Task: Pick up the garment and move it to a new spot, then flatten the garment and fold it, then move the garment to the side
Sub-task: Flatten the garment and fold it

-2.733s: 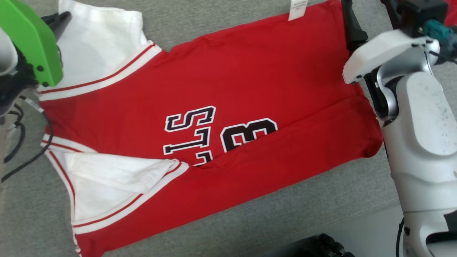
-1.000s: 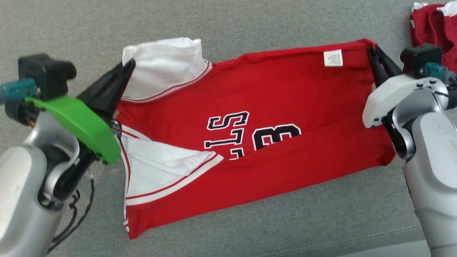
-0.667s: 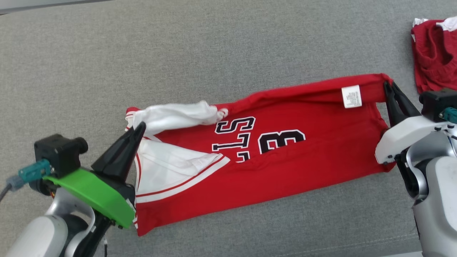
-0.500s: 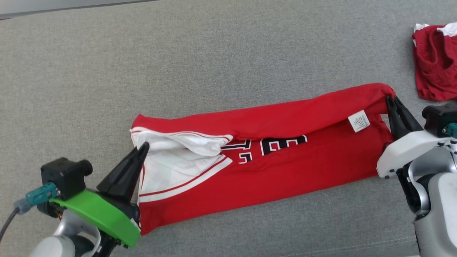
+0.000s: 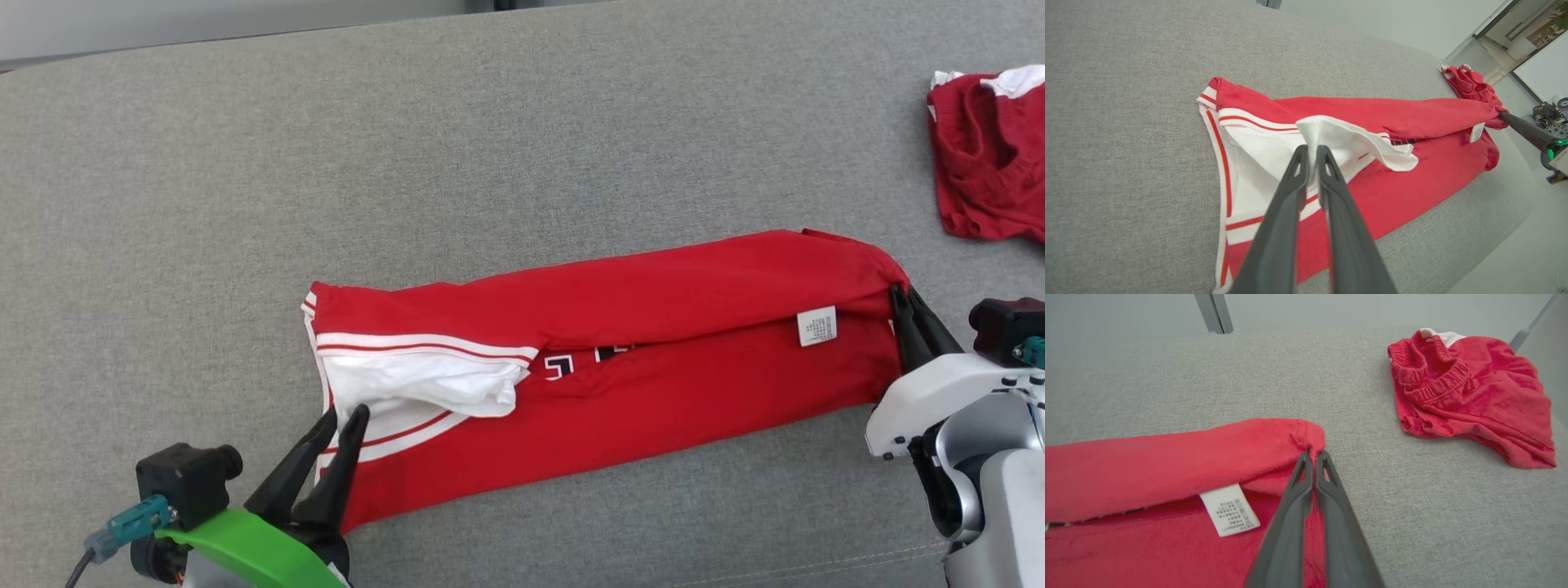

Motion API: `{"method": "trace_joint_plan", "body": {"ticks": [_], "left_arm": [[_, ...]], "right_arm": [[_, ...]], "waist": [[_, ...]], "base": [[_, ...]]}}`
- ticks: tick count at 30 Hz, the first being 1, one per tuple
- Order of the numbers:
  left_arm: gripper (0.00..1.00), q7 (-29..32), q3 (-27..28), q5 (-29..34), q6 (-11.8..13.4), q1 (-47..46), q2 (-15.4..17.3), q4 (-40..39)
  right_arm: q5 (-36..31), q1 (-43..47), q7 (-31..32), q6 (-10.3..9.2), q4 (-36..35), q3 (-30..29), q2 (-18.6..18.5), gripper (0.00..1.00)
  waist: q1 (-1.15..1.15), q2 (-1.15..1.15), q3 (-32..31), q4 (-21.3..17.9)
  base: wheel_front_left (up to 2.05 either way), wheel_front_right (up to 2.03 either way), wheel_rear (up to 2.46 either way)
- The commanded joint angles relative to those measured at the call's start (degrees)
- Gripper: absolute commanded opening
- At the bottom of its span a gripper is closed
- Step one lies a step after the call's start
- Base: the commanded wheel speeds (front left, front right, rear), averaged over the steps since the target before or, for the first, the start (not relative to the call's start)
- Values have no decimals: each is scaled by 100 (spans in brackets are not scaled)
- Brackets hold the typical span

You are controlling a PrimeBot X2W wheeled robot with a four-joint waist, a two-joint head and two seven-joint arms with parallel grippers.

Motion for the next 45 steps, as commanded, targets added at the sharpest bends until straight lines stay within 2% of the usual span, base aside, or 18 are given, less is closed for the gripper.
{"method": "trace_joint_plan", "body": {"ticks": [1,2,14,24,31,41,42,43,45], "left_arm": [[100,-92,16,-33,23,141,-70,27],[100,-139,33,-54,48,175,-94,42],[100,-865,301,202,394,402,-296,59],[100,-1245,12,848,640,-171,-642,736],[100,-1364,-71,791,512,-259,-794,1080],[100,-1431,-102,772,510,-341,-863,1212],[100,-1438,-95,749,514,-343,-878,1222],[100,-1443,-93,731,509,-342,-891,1226],[100,-1440,-89,717,501,-340,-895,1244]], "right_arm": [[-29,104,-56,-10,69,-37,33,84],[-44,112,-87,-10,97,-59,49,100],[-210,352,-381,-10,349,-538,220,100],[-342,-199,146,-10,798,107,-124,100],[-403,-445,503,-10,1641,168,-445,100],[-196,-794,688,-10,2795,249,-500,100],[-159,-840,712,-10,2911,292,-498,74],[-130,-874,717,-10,3002,319,-492,38],[-69,-936,733,-10,3170,385,-489,13]], "waist": [[0,0,-39,-17],[0,0,-55,-23],[0,0,-442,-7],[0,0,-716,130],[0,0,-751,364],[0,0,-665,596],[0,0,-664,603],[0,0,-665,604],[0,0,-675,596]], "base": [[0,0,0],[0,0,0],[0,0,0],[0,0,0],[0,0,0],[0,0,0],[0,0,0],[0,0,0],[0,0,0]]}}
